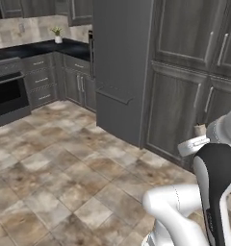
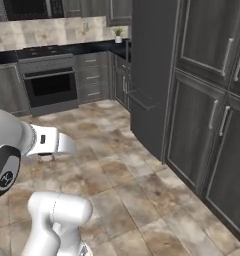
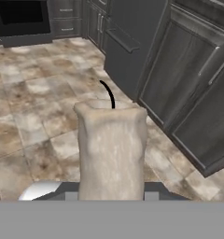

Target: Pick the candle and candle from the dining table and place them in the open cabinet. Close the cabinet after placing the objects.

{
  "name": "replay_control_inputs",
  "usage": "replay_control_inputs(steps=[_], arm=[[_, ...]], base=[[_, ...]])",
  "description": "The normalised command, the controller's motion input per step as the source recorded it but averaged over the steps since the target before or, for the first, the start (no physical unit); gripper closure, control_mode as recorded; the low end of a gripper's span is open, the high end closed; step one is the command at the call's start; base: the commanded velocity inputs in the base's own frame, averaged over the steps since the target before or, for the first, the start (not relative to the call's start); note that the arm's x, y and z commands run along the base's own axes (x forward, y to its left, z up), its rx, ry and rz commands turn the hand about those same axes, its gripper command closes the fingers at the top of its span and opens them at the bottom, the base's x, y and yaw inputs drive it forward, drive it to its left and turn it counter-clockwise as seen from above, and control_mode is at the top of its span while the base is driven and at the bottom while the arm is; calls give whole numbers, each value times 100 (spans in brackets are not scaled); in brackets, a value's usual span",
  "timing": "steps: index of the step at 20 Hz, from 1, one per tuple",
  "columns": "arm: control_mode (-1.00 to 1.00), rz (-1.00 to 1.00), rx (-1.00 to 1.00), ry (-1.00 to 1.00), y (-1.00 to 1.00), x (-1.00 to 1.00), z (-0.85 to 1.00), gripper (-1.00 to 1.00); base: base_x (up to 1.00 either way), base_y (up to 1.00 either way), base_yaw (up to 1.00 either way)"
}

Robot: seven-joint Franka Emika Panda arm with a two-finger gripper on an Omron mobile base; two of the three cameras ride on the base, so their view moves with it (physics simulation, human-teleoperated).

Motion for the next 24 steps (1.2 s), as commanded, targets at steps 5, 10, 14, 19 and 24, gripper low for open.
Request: replay_control_inputs(steps=[5,10,14,19,24], arm=[[100,0,0,0,0,0,0,100],[100,0,0,0,0,0,0,100],[100,0,0,0,0,0,0,100],[100,0,0,0,0,0,0,100],[100,0,0,0,0,0,0,100]], base=[[68,22,0],[67,20,0],[73,22,0],[74,20,0],[75,22,0]])
